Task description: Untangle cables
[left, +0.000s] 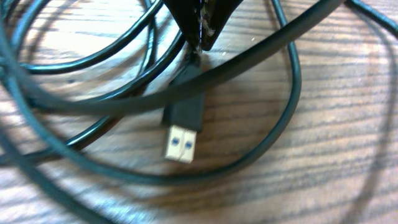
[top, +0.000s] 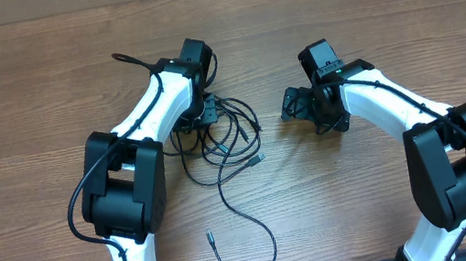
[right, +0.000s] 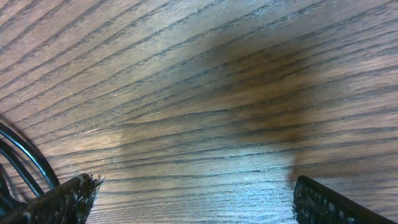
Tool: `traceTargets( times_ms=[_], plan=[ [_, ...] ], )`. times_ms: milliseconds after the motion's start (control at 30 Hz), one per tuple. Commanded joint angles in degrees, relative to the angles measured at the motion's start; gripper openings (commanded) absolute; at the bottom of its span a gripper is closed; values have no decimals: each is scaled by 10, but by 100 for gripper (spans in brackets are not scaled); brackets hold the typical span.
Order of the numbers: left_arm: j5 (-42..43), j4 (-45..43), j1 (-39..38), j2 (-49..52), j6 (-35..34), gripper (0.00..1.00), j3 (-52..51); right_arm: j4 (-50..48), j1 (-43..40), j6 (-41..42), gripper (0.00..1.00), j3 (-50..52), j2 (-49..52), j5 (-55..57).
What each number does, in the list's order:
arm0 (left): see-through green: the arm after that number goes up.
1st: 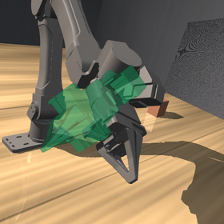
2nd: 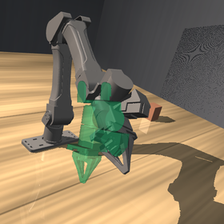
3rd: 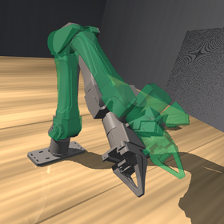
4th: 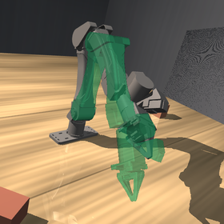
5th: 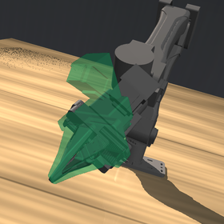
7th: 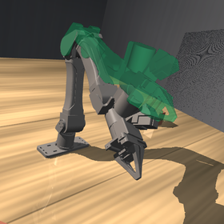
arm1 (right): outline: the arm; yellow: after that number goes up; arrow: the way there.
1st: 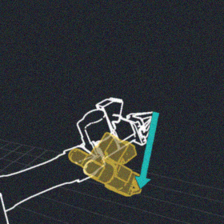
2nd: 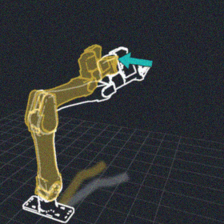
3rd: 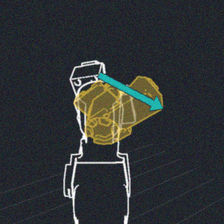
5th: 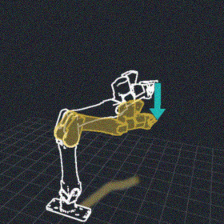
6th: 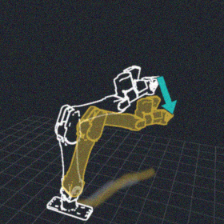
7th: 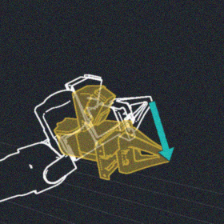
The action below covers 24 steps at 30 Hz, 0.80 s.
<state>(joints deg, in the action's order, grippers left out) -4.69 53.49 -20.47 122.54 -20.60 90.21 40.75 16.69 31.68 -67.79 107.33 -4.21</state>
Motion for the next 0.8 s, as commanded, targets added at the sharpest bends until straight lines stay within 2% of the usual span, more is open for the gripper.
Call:
traceTargets(
  times_ms=[0, 200, 267, 433, 767],
  plan=[
    [18, -10, 2, 2, -2, 4, 12, -2, 0, 0, 100, -8, 2, 5],
    [28, -26, 2, 7, -2, 5, 8, -2, 0, 0, 100, -8, 2, 5],
    [28, -31, 2, 10, -2, 9, 8, -2, 0, 0, 100, -8, 2, 5],
    [26, -33, 3, 17, -2, 13, 8, -2, 0, 0, 100, -8, 2, 5],
    [-29, -30, 3, 19, -2, 13, 3, -2, 0, 0, 100, -8, 2, 5]
  ],
)
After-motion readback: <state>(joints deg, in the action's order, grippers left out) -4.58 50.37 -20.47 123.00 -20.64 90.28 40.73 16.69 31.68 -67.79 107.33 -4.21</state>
